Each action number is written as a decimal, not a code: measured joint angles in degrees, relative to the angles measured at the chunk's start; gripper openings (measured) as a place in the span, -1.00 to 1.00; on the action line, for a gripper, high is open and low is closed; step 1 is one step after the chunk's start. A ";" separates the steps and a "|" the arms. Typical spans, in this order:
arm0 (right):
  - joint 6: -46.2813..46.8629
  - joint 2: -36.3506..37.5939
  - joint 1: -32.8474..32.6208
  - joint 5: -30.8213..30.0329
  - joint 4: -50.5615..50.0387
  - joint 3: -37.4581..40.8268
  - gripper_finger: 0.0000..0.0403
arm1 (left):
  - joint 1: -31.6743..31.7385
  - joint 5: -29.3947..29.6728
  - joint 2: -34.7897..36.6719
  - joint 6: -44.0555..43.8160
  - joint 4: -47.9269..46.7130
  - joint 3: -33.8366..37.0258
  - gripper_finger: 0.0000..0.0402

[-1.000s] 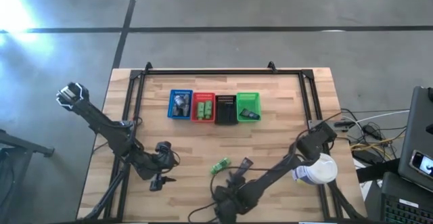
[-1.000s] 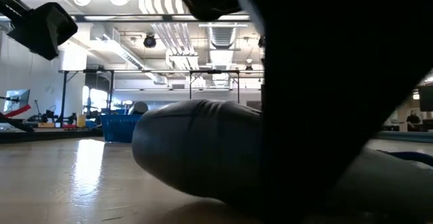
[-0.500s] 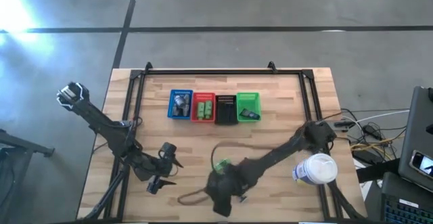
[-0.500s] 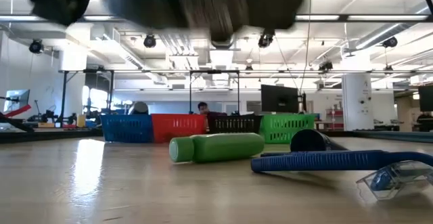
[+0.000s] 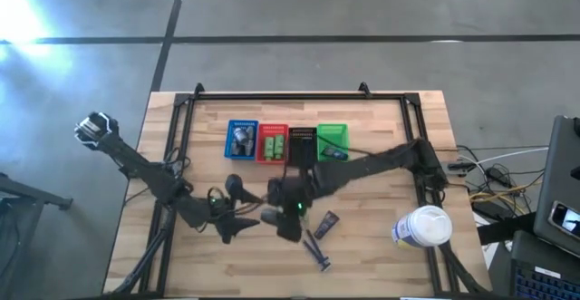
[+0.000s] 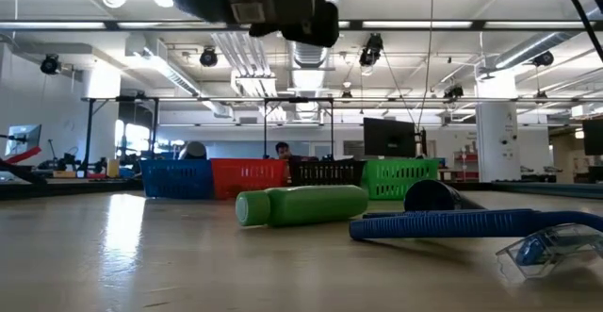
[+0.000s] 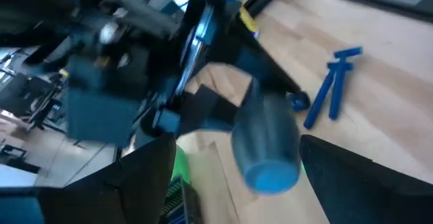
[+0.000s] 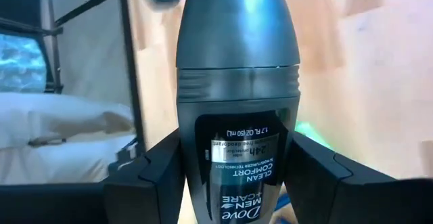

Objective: Pick & Place Travel size toiletries
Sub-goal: Put the deodorant into the blue basket

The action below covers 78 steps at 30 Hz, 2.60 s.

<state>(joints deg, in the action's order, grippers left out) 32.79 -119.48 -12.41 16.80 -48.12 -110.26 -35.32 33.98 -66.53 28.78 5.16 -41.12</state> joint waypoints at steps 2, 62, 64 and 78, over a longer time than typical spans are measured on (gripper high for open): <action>-1.12 0.17 1.27 1.63 -1.08 0.00 -0.05 | 1.17 -0.96 -0.44 0.35 -0.16 0.00 0.59; -4.93 2.12 6.82 9.04 1.16 -0.09 -0.04 | 6.74 -3.03 -7.06 8.62 3.92 -2.16 0.03; -4.93 2.12 6.82 9.03 1.16 -0.09 -0.04 | 6.72 -3.17 -7.06 8.58 4.10 -2.16 0.02; -7.34 5.97 6.77 2.59 -7.09 -0.20 0.46 | 6.59 5.19 -5.72 -0.49 -3.34 -1.75 0.02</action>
<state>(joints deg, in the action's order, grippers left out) 25.45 -113.51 -5.64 19.39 -55.21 -110.45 -28.73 39.17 -72.25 28.30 1.82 -42.87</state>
